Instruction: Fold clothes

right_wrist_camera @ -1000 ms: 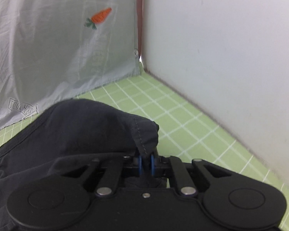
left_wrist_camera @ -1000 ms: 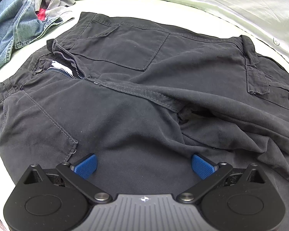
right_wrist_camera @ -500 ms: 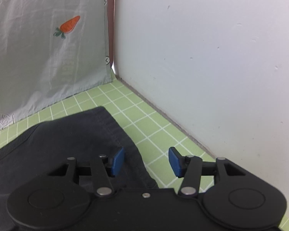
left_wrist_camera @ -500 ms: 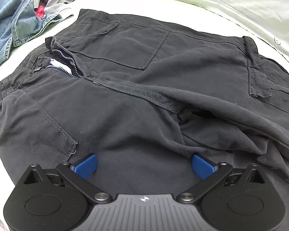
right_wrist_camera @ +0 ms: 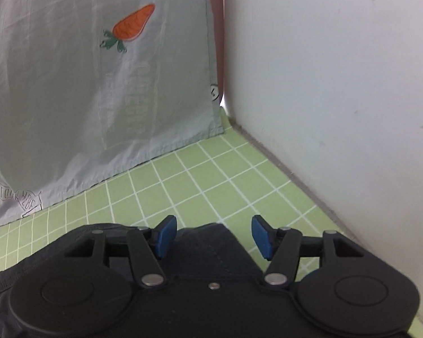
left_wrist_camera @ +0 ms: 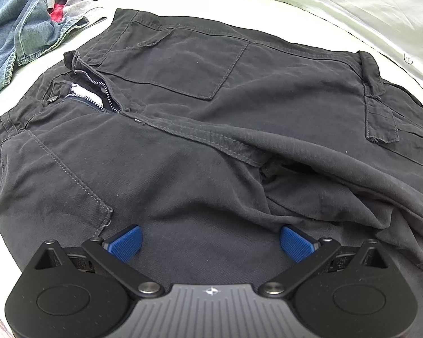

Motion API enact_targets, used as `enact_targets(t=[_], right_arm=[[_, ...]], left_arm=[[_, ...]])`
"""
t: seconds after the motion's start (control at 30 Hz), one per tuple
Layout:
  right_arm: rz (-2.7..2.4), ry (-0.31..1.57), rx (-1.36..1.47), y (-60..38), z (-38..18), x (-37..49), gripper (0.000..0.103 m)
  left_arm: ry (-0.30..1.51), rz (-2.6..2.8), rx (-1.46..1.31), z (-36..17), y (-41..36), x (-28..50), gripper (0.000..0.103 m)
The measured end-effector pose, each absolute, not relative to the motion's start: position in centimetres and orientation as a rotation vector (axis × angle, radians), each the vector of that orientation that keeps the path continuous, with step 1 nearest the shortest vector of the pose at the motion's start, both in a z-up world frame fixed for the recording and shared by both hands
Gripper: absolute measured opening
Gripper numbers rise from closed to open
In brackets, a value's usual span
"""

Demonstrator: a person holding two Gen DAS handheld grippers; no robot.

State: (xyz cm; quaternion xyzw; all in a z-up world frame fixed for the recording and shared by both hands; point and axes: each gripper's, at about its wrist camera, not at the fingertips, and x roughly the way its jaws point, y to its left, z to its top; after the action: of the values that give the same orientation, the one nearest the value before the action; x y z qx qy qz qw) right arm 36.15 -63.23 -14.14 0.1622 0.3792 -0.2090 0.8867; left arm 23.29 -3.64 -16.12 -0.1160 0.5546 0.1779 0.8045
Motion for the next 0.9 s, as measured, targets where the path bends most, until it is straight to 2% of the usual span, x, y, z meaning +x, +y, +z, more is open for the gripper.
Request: enact_targets(t=[0.17, 0.2, 0.23, 0.27, 0.33, 0.37, 0.4, 0.5, 0.57, 0.6, 0.63, 0.67, 0.7, 0.77, 0.83, 0.9], right_arm=[[-0.420, 0.850, 0.437, -63.8, -15.7, 37.4, 0.060], [-0.414, 0.850, 0.476, -64.1, -15.7, 37.4, 0.052], [-0.397, 0.844, 0.523, -64.4, -15.7, 37.2, 0.033], [-0.383, 0.833, 0.559, -64.7, -15.5, 37.2, 0.022], [-0.369, 0.797, 0.591, -65.1, -14.8, 37.3, 0.012], [-0.357, 0.740, 0.570, -64.9, -13.7, 37.1, 0.011], [-0.323, 0.639, 0.559, -64.8, -12.1, 36.5, 0.004], [-0.241, 0.415, 0.499, -63.9, -8.3, 35.2, 0.004], [-0.268, 0.427, 0.381, -63.1, -7.7, 36.1, 0.007], [-0.309, 0.477, 0.305, -62.6, -8.1, 37.0, 0.023], [-0.360, 0.543, 0.235, -62.2, -8.7, 37.9, 0.045], [-0.407, 0.608, 0.180, -62.0, -9.4, 38.5, 0.048], [-0.431, 0.640, 0.150, -61.8, -9.8, 38.5, 0.047], [-0.457, 0.638, 0.150, -61.3, -10.0, 37.1, 0.050], [-0.500, 0.638, 0.168, -60.7, -10.3, 35.3, 0.068], [-0.561, 0.663, 0.161, -60.2, -11.2, 33.3, 0.071]], left_arm=[[1.187, 0.380, -0.248, -16.1, -3.6, 23.3, 0.103], [1.188, 0.379, -0.248, -16.1, -3.6, 23.3, 0.103], [1.189, 0.378, -0.248, -16.1, -3.6, 23.3, 0.103], [1.189, 0.377, -0.248, -16.1, -3.5, 23.3, 0.103], [1.191, 0.376, -0.247, -16.0, -3.5, 23.3, 0.103], [1.191, 0.375, -0.246, -16.0, -3.5, 23.3, 0.103], [1.190, 0.375, -0.246, -16.0, -3.5, 23.3, 0.103], [1.185, 0.378, -0.246, -16.0, -3.6, 23.3, 0.103], [1.180, 0.379, -0.246, -16.0, -3.6, 23.2, 0.103], [1.177, 0.380, -0.245, -16.0, -3.6, 23.2, 0.103], [1.177, 0.379, -0.245, -16.0, -3.6, 23.2, 0.103], [1.177, 0.379, -0.244, -16.0, -3.6, 23.2, 0.103], [1.177, 0.379, -0.245, -16.0, -3.6, 23.2, 0.103], [1.172, 0.381, -0.245, -16.0, -3.7, 23.1, 0.103], [1.166, 0.383, -0.245, -16.0, -3.7, 23.1, 0.103], [1.166, 0.383, -0.245, -15.9, -3.6, 23.1, 0.103]])
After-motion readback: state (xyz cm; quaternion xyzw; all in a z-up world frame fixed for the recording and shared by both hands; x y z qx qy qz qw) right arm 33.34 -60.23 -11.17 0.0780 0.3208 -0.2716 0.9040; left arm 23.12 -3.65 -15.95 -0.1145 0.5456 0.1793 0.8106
